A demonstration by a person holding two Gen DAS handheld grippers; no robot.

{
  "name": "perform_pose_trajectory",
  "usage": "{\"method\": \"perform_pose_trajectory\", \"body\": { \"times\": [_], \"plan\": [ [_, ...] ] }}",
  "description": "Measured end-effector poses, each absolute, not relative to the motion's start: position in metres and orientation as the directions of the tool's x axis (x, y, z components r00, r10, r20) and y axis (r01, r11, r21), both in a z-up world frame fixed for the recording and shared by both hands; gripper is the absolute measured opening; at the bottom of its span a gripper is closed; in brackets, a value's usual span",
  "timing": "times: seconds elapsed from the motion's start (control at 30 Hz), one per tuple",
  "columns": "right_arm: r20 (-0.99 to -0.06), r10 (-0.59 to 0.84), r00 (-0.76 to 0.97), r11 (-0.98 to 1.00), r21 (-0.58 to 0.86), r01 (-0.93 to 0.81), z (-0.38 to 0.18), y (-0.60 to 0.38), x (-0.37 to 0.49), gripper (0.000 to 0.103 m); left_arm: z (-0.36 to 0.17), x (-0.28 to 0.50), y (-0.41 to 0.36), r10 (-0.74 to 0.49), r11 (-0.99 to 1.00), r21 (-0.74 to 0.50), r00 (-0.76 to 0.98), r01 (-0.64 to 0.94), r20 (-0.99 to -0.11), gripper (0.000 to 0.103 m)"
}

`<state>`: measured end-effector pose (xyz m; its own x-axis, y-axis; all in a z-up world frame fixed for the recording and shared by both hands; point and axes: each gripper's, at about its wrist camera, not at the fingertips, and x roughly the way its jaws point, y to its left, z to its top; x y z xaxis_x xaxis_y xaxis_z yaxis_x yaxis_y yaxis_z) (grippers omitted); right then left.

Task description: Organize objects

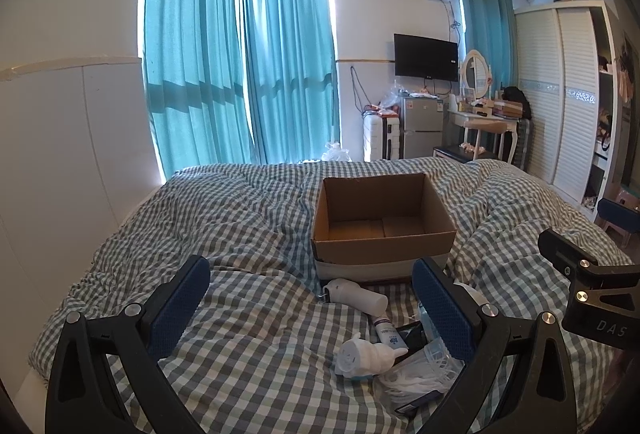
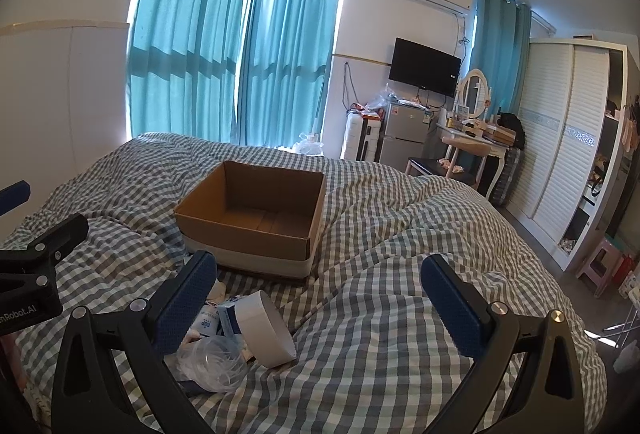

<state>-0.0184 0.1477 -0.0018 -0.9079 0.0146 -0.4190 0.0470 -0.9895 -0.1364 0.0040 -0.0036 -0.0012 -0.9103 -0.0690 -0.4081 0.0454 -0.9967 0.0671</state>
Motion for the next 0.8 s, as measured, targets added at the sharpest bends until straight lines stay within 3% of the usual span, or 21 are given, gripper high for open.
{"method": "perform_pose_trajectory", "body": {
  "times": [0.8],
  "plan": [
    [-0.418, 0.021, -0.908, -0.988, -0.149, 0.046, -0.0056, 0.1469, -0.0188, 0.103, 0.0016, 0.0071, 0.0008, -0.047, -0.997, 0.072, -0.912, 0.019, -0.408, 0.103]
  ]
}}
